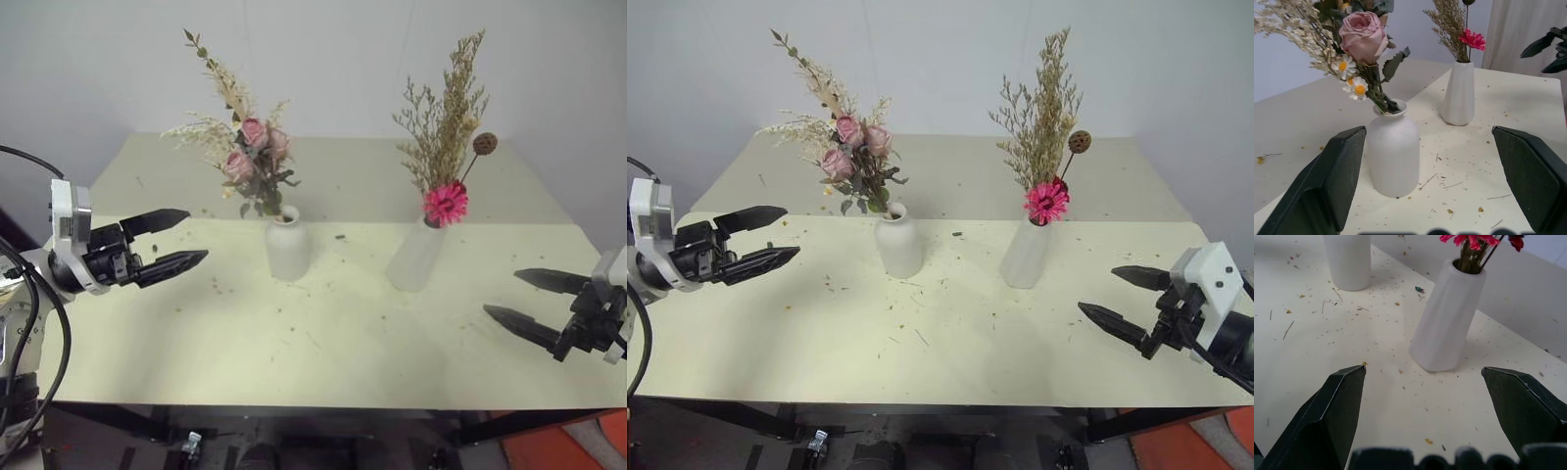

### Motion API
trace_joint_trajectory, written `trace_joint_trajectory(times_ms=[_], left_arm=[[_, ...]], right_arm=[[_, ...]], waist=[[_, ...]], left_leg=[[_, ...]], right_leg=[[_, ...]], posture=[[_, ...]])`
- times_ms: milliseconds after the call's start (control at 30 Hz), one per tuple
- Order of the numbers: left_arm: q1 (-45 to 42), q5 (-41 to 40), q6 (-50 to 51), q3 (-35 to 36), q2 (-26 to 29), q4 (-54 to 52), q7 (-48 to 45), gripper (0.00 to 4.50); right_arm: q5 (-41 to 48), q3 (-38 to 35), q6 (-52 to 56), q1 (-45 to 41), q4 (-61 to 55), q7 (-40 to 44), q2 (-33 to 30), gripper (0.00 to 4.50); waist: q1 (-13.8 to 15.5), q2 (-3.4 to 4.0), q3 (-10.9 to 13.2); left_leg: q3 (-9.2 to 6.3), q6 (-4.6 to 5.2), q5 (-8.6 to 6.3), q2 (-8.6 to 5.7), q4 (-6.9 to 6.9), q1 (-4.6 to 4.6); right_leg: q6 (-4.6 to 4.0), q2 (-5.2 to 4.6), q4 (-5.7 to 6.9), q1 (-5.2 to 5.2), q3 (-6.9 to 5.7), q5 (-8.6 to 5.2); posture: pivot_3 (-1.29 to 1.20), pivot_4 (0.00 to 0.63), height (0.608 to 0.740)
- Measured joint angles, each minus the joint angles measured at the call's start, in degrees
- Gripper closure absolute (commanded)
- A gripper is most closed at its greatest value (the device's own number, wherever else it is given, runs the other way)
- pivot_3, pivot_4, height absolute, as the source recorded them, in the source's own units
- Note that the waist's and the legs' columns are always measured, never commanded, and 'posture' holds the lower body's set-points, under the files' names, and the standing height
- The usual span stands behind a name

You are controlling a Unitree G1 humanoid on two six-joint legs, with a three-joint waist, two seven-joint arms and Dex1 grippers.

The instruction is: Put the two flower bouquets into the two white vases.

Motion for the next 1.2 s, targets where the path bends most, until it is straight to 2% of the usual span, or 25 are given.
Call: trace_joint_trajectory(times_ms=[233, 433, 533, 700, 967, 1200], left_arm=[[4.3, -1.13, 1.26, 2.19, 3.02, -2.45, -0.35, 0.01], [10.92, -3.61, 5.38, 10.61, 5.49, -7.19, 1.44, 0.01], [14.8, -4.38, 7.41, 12.63, 5.49, -9.8, 2.38, 0.01], [15.03, -6.0, 9.38, 14.91, 7.76, -10.52, 3.4, 0.01], [14.6, -6.74, 9.04, 14.31, 7.62, -11.5, 4.95, 0.01], [9.13, -5.48, 6.19, 6.32, 3.97, -9.83, 5.47, 0.01]], right_arm=[[0.42, 1.67, 0.09, -3.17, 0.44, -1.24, 0.53, 0.0], [2.24, 5.97, 0.27, -5.78, 0.95, -0.78, 0.51, 0.0], [2.13, 8.73, 0.28, -6.36, 2.05, -0.91, 0.53, 0.0], [2.28, 10.38, 0.28, -7.93, 2.22, -1.5, 0.8, 0.0], [2.13, 13.09, 0.8, -11.8, 4.09, -2.82, 0.33, 0.0], [2.34, 12.06, 2.27, -11.73, 3.49, -5.3, 0.09, 0.0]], waist=[[-0.23, 0.0, 0.0], [-0.2, 0.01, 0.0], [-0.03, 0.01, 0.0], [0.22, 0.01, 0.0], [-0.11, 0.01, 0.0], [0.37, 0.01, -0.01]], left_leg=[[0.03, 0.0, 0.0, 0.02, 0.0, 0.05], [0.03, 0.02, -0.02, 0.03, -0.02, 0.01], [0.04, 0.01, -0.01, 0.04, -0.01, 0.04], [0.03, 0.01, -0.01, 0.04, -0.01, 0.04], [0.04, 0.02, -0.02, 0.04, -0.01, 0.04], [0.03, 0.01, -0.01, 0.02, 0.0, 0.02]], right_leg=[[-0.01, 0.01, 0.03, -0.01, 0.02, 0.0], [-0.03, -0.01, -0.03, -0.03, 0.02, -0.02], [-0.04, 0.0, 0.03, -0.03, 0.01, -0.02], [-0.04, 0.0, 0.01, -0.02, 0.0, -0.03], [-0.05, 0.0, 0.02, -0.05, 0.01, -0.02], [-0.06, 0.01, 0.01, -0.02, 0.0, -0.01]], posture=[[0.0, 0.15, 0.74], [0.0, 0.15, 0.74], [0.0, 0.15, 0.74], [0.0, 0.15, 0.74], [0.0, 0.15, 0.74], [0.0, 0.15, 0.74]])
